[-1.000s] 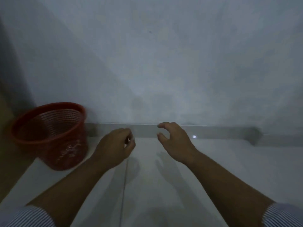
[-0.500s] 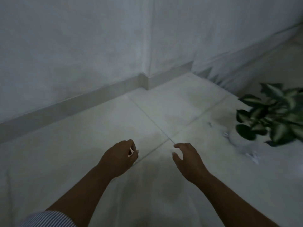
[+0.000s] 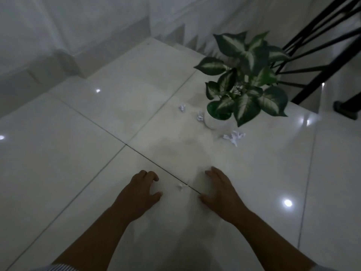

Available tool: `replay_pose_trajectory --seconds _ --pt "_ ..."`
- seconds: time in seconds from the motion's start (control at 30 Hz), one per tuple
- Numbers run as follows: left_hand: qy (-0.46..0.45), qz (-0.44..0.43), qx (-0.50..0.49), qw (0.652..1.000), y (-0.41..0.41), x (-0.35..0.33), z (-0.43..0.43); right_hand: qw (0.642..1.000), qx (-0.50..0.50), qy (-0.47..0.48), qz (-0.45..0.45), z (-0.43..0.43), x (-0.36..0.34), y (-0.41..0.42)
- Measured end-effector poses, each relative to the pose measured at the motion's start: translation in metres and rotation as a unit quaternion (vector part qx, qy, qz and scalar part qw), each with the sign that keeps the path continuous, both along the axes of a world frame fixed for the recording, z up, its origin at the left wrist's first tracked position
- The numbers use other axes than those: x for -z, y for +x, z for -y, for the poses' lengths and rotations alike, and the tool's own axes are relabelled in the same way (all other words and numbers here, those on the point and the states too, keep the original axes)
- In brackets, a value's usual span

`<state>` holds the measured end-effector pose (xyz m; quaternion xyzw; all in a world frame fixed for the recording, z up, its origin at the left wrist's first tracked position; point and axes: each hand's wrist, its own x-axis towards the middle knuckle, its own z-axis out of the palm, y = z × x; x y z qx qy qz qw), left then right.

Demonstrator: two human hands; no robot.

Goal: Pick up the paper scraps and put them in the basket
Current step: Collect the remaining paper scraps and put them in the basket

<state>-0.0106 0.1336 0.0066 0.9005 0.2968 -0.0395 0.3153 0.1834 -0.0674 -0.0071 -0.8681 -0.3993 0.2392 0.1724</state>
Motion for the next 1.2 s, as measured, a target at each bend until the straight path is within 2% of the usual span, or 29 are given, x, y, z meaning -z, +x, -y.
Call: replay_pose_trajectory --seconds 0.1,0.23,0.47,0.6,0.67,0.77,0.87,0.97,1.07,1.2 --pt "0.016 -0.002 0.029 0.999 0.018 0.006 0.012 0.999 -0.002 0.033 0.004 0.003 0.01 -0.001" --pt "0.029 0.037 0.086 0.995 0.045 0.009 0.028 0.994 0.066 0.086 0.006 -0.001 0.013 0.009" --pt "0.082 0.035 0.137 0.987 0.07 0.014 0.034 0.98 0.133 0.12 0.086 -0.022 0.006 0.059" --pt "-0.008 0.112 0.054 0.992 0.073 0.02 0.03 0.969 0.156 0.097 0.164 -0.045 0.005 0.103" --pt "-0.043 0.133 -0.008 0.99 0.075 0.02 0.024 0.966 0.182 0.062 0.174 -0.054 0.003 0.124" --pt "-0.048 0.14 -0.058 0.987 0.08 0.016 0.014 0.977 0.171 -0.001 0.125 -0.067 0.015 0.149" --pt "-0.069 0.119 -0.066 0.988 0.08 0.013 0.006 0.987 0.121 -0.022 0.107 -0.074 0.025 0.15" --pt "-0.113 0.116 -0.108 0.981 0.078 0.01 0.0 0.979 0.115 -0.001 0.17 -0.073 0.028 0.132" --pt "-0.183 0.124 -0.193 0.956 0.081 0.006 -0.003 0.972 0.132 0.076 0.178 -0.071 0.026 0.119" --pt "-0.227 0.133 -0.259 0.929 0.083 0.003 -0.011 0.961 0.21 0.149 0.104 -0.077 0.025 0.109"
